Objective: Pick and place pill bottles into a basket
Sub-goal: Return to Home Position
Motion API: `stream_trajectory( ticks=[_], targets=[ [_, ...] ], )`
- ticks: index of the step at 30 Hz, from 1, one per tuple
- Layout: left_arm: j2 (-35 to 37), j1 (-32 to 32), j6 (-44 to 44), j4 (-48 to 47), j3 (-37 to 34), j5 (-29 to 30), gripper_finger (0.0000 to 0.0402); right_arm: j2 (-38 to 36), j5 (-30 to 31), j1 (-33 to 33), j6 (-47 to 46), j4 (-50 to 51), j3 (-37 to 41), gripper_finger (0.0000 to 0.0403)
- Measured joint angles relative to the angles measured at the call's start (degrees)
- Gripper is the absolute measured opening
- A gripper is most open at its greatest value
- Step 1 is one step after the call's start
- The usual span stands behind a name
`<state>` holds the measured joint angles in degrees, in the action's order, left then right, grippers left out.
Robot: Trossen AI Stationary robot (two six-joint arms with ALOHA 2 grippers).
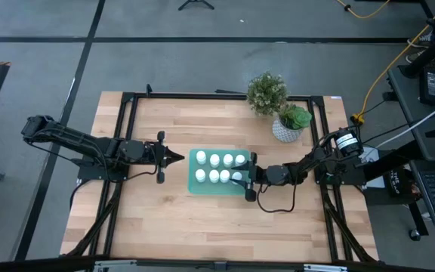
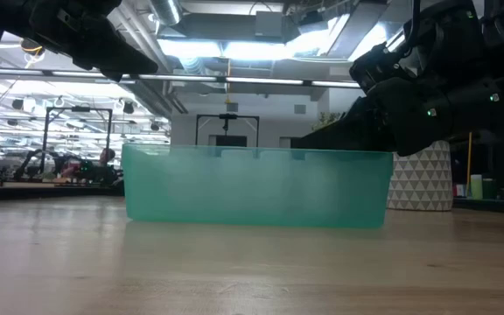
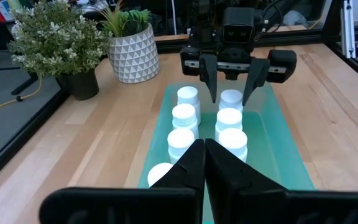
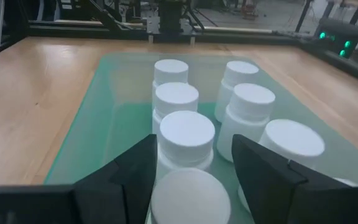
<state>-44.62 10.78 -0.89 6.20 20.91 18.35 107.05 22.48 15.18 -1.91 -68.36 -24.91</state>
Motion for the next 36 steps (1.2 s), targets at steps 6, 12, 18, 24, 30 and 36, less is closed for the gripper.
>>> stream_trajectory(
  ticks=[6,12,18,24,30,36],
  targets=[
    [0.00,-0.02,0.06,0.02,0.00,0.02,0.0004,-0.87,0.06,0.13,2.00,-0.23,0.17,0.0210],
    [0.00,-0.02,0.07,0.02,0.00,0.02,0.0004,-4.49,0.06,0.34,2.84,-0.31,0.17,0.0210],
    [0.00,0.00,0.13,0.00,0.00,0.02,0.0004,-9.70,0.00,1.87,6.14,1.26,0.13,0.0210],
    [0.00,-0.01,0.13,0.00,0.00,0.02,0.0004,-19.64,-0.04,3.48,8.58,12.96,0.11,0.0155],
    [0.02,-0.02,0.15,0.04,0.00,0.04,0.0004,-32.71,-0.01,3.50,5.42,30.30,0.07,0.0024],
    [0.02,0.00,1.16,0.02,0.00,-2.22,0.0002,-41.94,-0.11,3.50,2.94,40.88,0.07,0.0012]
  ],
)
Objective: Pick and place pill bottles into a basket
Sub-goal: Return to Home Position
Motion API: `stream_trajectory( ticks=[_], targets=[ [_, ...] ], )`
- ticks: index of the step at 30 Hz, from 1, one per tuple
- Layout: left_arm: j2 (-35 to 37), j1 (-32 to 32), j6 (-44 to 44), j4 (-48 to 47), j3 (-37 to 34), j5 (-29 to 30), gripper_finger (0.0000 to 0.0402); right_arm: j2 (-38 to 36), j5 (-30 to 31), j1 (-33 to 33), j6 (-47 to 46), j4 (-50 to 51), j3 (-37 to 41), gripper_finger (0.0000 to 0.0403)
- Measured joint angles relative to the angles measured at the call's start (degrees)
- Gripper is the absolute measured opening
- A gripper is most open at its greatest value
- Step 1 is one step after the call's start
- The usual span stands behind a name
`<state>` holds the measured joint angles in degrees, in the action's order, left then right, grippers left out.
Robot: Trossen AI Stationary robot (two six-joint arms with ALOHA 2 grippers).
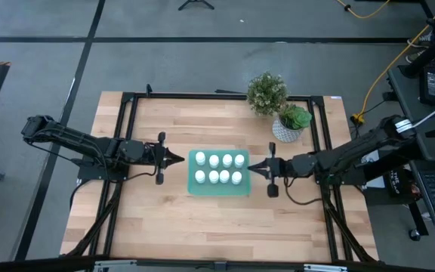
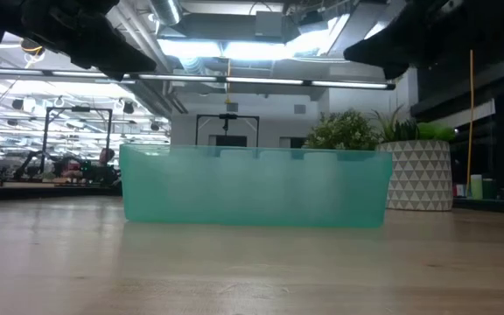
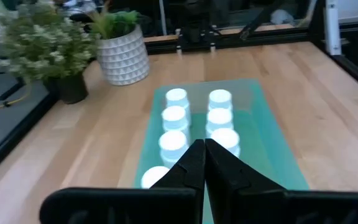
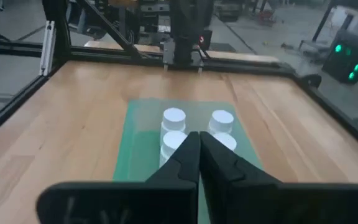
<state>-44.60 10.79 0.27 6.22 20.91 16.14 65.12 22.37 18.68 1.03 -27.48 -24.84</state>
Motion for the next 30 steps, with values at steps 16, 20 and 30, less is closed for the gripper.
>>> stream_trajectory(
  ticks=[16,20,30],
  targets=[
    [0.00,0.00,0.99,0.00,-0.02,-2.55,0.0002,-7.16,-4.68,-0.02,-3.79,8.24,-0.02,0.0006],
    [0.38,0.00,2.57,0.56,-0.08,-1.17,0.0001,-7.16,-4.70,-0.12,-2.64,8.37,-0.02,0.0002],
    [11.60,-0.87,8.11,-2.71,-0.07,1.85,0.0002,-12.63,-11.57,-3.42,3.17,10.31,0.21,0.0002]
  ],
)
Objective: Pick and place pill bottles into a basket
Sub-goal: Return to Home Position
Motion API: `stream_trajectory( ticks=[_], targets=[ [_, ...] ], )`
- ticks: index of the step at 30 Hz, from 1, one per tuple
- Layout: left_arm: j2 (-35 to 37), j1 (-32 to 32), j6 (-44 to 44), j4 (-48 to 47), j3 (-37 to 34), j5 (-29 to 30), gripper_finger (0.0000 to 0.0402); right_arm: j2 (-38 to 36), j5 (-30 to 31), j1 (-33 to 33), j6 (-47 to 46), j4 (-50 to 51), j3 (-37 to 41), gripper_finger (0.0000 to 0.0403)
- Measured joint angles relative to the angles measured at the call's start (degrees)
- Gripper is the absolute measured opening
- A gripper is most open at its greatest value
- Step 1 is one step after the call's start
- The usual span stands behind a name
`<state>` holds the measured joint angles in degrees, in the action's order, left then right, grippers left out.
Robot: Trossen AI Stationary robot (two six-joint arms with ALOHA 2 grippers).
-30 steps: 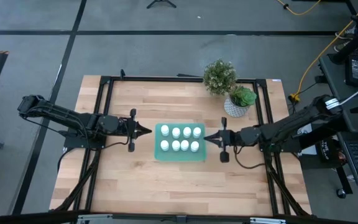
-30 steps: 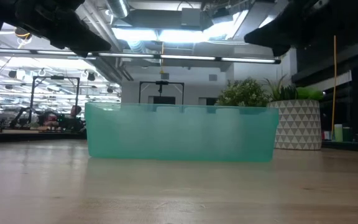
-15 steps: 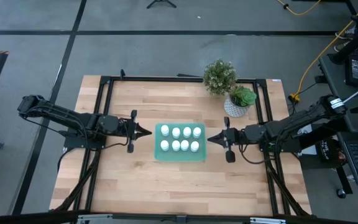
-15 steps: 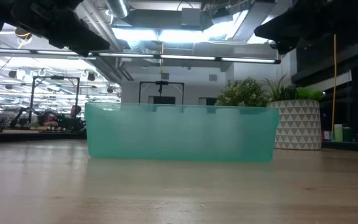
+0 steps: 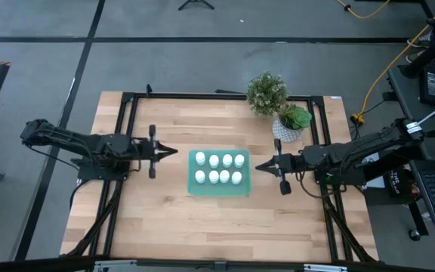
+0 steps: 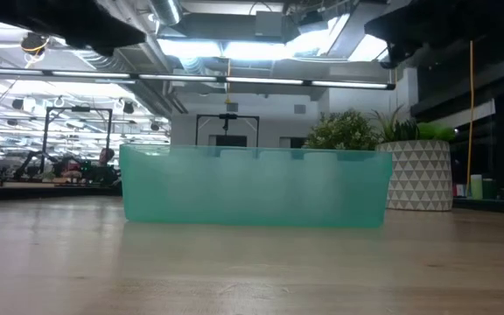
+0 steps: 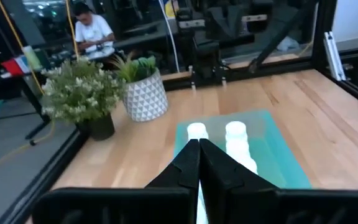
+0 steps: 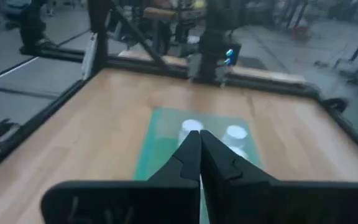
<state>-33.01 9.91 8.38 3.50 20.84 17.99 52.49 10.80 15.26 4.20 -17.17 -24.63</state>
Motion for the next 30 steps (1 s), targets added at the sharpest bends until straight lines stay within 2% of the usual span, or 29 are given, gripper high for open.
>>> stream_trajectory(
  ticks=[4,8,10,16,19,23,27,30],
  targets=[
    [6.36,-0.37,-1.89,-7.30,0.00,-1.52,0.0001,-3.59,0.03,-1.98,1.23,-1.64,3.56,0.0002],
    [12.14,-0.37,-1.05,-8.17,0.00,-1.37,0.0002,-8.90,-0.04,-3.64,1.17,-2.54,7.41,0.0002],
    [14.57,-0.37,0.50,-6.70,-1.07,-1.37,0.0001,-11.90,-0.48,-4.40,1.07,-3.45,9.38,0.0002],
    [23.28,-0.83,2.23,0.14,-10.62,-0.11,0.0001,-20.92,-6.08,-5.66,-0.41,-4.59,12.83,0.0002],
    [27.77,-2.30,2.38,1.31,-13.08,0.16,0.0001,-24.35,-6.13,-5.74,-0.84,-1.16,12.99,0.0002],
    [32.58,-5.68,1.42,0.77,-15.48,-5.58,0.0001,-28.50,-6.15,-5.74,-0.69,4.42,12.99,0.0002],
    [32.89,-10.19,0.49,1.35,-18.16,-6.16,0.0001,-32.52,-6.14,-5.74,-1.00,9.00,12.99,0.0002],
    [32.59,-13.73,-1.76,2.12,-20.36,-9.48,0.0001,-35.49,-6.13,-5.74,-1.14,11.57,12.99,0.0002]
  ],
)
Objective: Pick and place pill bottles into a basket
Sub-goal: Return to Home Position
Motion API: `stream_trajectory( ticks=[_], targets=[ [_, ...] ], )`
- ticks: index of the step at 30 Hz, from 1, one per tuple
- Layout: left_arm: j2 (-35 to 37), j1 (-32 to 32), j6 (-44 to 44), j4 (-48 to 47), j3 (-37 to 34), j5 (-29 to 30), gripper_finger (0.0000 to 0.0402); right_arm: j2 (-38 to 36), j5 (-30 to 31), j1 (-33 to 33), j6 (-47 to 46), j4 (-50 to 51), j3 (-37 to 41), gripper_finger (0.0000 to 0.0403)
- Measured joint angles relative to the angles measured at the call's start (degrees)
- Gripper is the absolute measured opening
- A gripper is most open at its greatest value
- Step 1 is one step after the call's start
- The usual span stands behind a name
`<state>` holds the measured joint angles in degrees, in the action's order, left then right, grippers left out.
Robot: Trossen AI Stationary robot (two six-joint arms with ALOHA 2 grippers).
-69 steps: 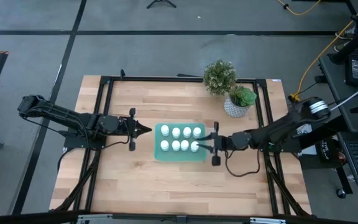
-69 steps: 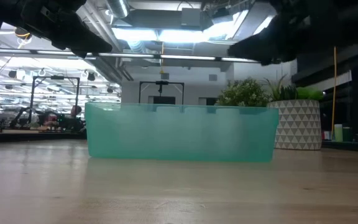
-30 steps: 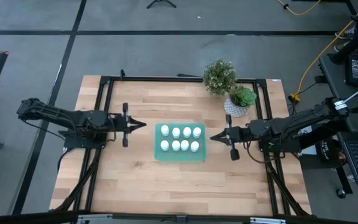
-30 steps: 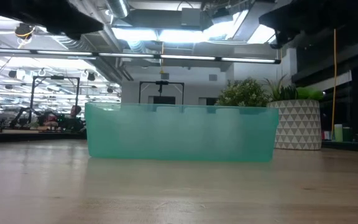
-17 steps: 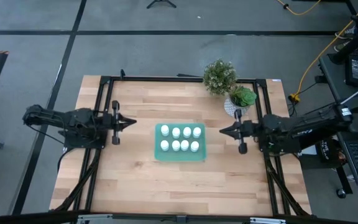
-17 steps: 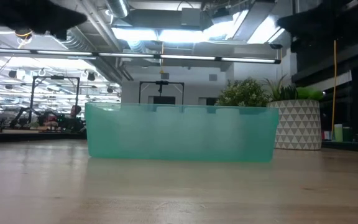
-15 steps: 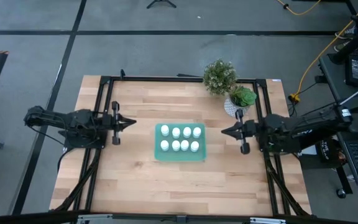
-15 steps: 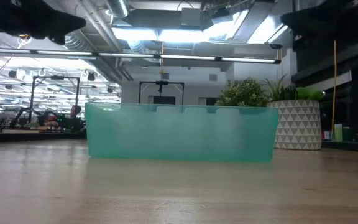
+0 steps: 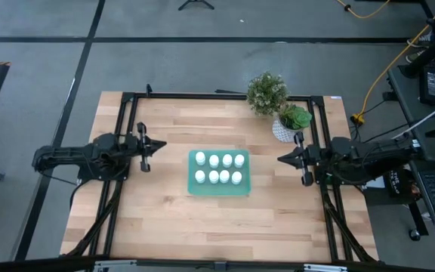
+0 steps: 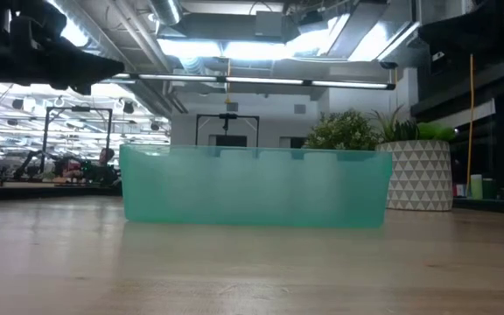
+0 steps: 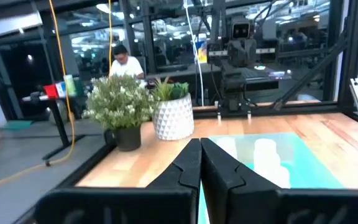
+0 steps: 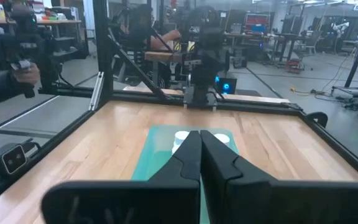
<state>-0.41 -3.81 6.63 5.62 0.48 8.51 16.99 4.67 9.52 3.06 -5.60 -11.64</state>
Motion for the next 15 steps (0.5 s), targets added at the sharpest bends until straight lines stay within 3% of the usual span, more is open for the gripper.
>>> stream_trajectory(
  ticks=[4,15],
  targets=[
    [-0.37,-3.76,-1.39,-0.13,-0.01,-4.24,0.0001,-3.32,0.07,0.00,-0.07,3.68,0.00,0.0002],
    [-0.39,-6.43,0.58,0.13,-0.01,-6.99,0.0001,-12.08,0.18,0.02,-0.99,12.72,0.70,0.0002]
  ],
)
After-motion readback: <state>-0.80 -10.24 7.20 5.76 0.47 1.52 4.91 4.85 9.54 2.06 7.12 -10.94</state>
